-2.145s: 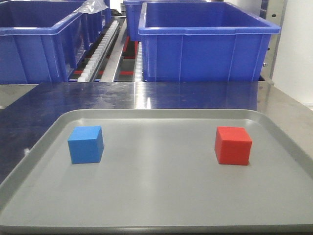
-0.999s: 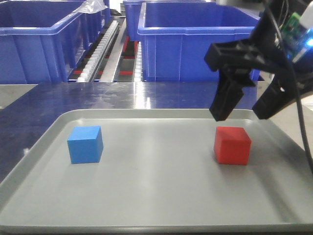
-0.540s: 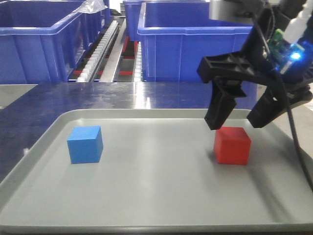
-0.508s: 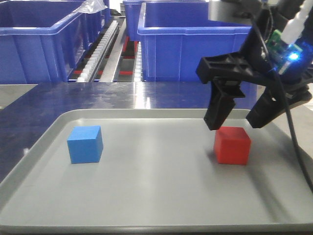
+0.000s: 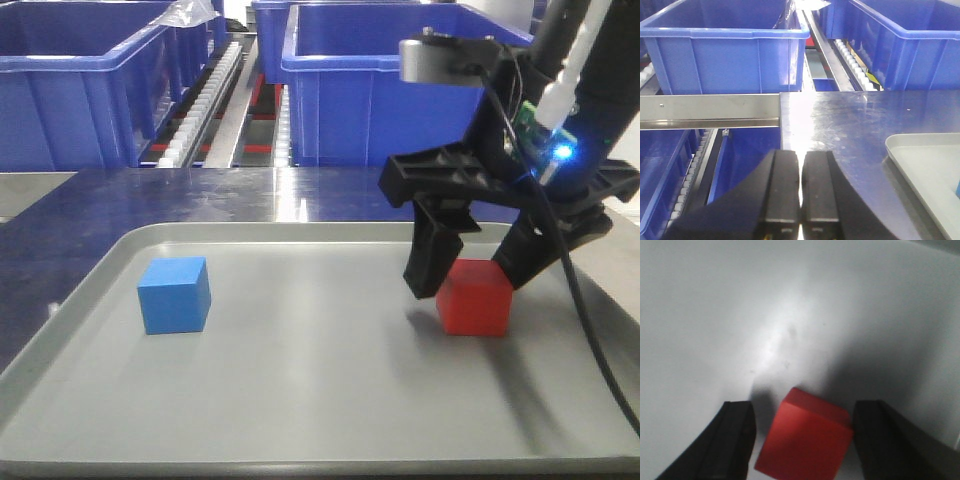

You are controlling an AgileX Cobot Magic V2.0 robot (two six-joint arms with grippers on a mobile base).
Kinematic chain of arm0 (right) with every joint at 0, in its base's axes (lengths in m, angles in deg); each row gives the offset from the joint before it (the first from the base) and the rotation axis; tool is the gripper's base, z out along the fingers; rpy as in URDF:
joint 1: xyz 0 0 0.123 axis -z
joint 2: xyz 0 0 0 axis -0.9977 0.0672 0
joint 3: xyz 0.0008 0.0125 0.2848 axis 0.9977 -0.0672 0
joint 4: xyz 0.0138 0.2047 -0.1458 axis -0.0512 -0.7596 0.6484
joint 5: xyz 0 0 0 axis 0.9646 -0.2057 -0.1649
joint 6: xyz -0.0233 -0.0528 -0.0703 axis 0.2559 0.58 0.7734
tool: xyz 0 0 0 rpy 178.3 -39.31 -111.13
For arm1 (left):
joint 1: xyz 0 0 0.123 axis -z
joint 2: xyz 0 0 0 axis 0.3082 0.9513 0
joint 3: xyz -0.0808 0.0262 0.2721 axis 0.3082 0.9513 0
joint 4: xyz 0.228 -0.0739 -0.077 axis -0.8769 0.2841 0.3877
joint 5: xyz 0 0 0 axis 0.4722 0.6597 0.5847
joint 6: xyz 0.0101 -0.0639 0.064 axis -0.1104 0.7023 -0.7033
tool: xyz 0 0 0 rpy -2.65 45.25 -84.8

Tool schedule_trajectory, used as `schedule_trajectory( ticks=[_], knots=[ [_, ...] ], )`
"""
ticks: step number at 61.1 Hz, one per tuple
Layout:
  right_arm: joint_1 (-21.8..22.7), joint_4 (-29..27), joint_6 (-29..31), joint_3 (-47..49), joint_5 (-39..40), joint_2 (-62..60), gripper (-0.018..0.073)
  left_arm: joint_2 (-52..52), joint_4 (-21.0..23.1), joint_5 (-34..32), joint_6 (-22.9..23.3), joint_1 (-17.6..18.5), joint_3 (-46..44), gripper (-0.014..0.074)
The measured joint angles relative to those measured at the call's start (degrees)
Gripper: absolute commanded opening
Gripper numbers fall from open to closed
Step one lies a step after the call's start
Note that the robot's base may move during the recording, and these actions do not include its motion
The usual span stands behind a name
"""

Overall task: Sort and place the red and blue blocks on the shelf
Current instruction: 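Lower the right gripper over the red cube and close on it, then lift the red cube off the tray with the right gripper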

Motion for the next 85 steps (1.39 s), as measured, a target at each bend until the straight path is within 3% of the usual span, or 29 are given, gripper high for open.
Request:
schedule_trajectory(
  ticks=[20, 38, 50, 74, 85],
  knots=[
    [0.0, 0.0, 0.0, 0.1, -0.8, 0.8, 0.0444, 0.0, 0.0, 0.0, 0.0, 0.0, 0.0, 0.0126],
    [0.0, 0.0, 0.0, 0.1, -0.9, 0.8, 0.0179, 0.0, 0.0, 0.0, 0.0, 0.0, 0.0, 0.0126],
    [0.0, 0.0, 0.0, 0.1, -1.0, 0.6, 0.0069, 0.0, 0.0, 0.0, 0.0, 0.0, 0.0, 0.0126],
    [0.1, 2.8, 0.0, 0.1, 4.1, -11.6, 0.0055, 0.0, 0.0, 0.0, 0.0, 0.0, 0.0, 0.0126],
    [3.5, 5.1, 0.0, 0.1, 6.2, -18.9, 0.0055, 0.0, 0.0, 0.0, 0.0, 0.0, 0.0, 0.0126]
  ],
)
